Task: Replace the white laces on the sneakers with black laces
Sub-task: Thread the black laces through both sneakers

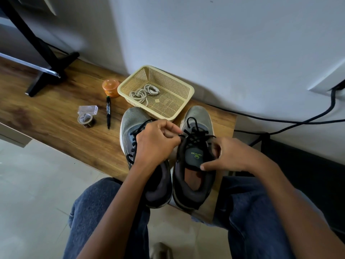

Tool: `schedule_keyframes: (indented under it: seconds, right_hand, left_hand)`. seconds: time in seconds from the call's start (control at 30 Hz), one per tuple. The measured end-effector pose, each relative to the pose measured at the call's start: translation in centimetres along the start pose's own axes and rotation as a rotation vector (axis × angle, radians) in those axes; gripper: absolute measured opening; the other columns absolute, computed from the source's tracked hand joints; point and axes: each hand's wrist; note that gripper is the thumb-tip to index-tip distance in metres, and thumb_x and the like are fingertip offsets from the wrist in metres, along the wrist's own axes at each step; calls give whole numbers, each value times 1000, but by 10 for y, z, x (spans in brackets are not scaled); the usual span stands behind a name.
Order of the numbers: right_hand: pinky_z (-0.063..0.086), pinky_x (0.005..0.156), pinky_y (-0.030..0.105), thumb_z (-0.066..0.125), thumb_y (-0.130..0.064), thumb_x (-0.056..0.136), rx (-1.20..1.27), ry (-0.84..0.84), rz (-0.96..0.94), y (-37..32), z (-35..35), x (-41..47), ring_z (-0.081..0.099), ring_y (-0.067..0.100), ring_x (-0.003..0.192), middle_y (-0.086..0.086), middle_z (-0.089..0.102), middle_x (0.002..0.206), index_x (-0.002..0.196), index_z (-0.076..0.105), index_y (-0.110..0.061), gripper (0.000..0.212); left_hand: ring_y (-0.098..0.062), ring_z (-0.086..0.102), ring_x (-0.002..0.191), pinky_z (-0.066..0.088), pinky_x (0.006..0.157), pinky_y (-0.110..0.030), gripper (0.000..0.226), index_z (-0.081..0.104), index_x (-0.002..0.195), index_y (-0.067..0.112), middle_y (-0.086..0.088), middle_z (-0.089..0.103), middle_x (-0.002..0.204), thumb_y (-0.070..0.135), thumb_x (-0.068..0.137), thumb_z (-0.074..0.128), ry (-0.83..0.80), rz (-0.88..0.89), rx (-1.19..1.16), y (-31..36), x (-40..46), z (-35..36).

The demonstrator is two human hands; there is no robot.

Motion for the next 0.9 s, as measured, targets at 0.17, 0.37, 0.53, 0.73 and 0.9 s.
schedule_keyframes:
  seconds: [0.17, 0.37, 0.53, 0.73, 0.9]
  right_hand:
    - [42, 41, 19, 69, -26, 84, 145, -50, 109, 5, -1, 2, 59, 11, 42, 2, 63, 54, 80, 60, -8, 20]
    - [51, 47, 23, 66, -23, 84, 220, 8, 204, 11, -1, 9, 62, 16, 47, 7, 66, 58, 85, 63, -4, 19]
    - [46, 44, 20, 66, -23, 82, 233, 27, 242, 14, -3, 9, 63, 15, 47, 8, 68, 60, 88, 63, -2, 22]
    - [49, 47, 22, 66, -22, 82, 223, 25, 237, 11, -2, 11, 64, 16, 50, 7, 66, 60, 85, 61, -4, 20]
    - [47, 45, 21, 65, -24, 82, 203, 26, 230, 9, -1, 12, 63, 16, 48, 6, 65, 58, 82, 60, -5, 19]
  left_hand:
    - [-1, 63, 62, 52, 87, -39, 20, 62, 71, 26, 12, 68, 59, 9, 74, 73, 114, -3, -62, -1, 2, 2]
    - [0, 52, 53, 43, 55, -19, 28, 54, 69, 23, 6, 59, 63, 2, 78, 70, 392, 26, -230, 1, 7, -9]
    - [7, 47, 54, 38, 53, -10, 33, 43, 69, 23, 10, 48, 68, -3, 82, 59, 805, 132, -348, 3, 10, -26]
    - [-2, 54, 79, 45, 80, -27, 11, 57, 85, 22, 14, 55, 80, 12, 83, 56, 879, 123, -130, -8, 14, -31]
    - [-12, 36, 113, 23, 101, -42, 17, 66, 99, 36, 22, 57, 106, 34, 83, 67, 397, 248, 430, -8, 11, -9]
Point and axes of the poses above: each hand's wrist, its own x-axis towards the middle knuckle, its own z-axis out of the palm, y = z × x
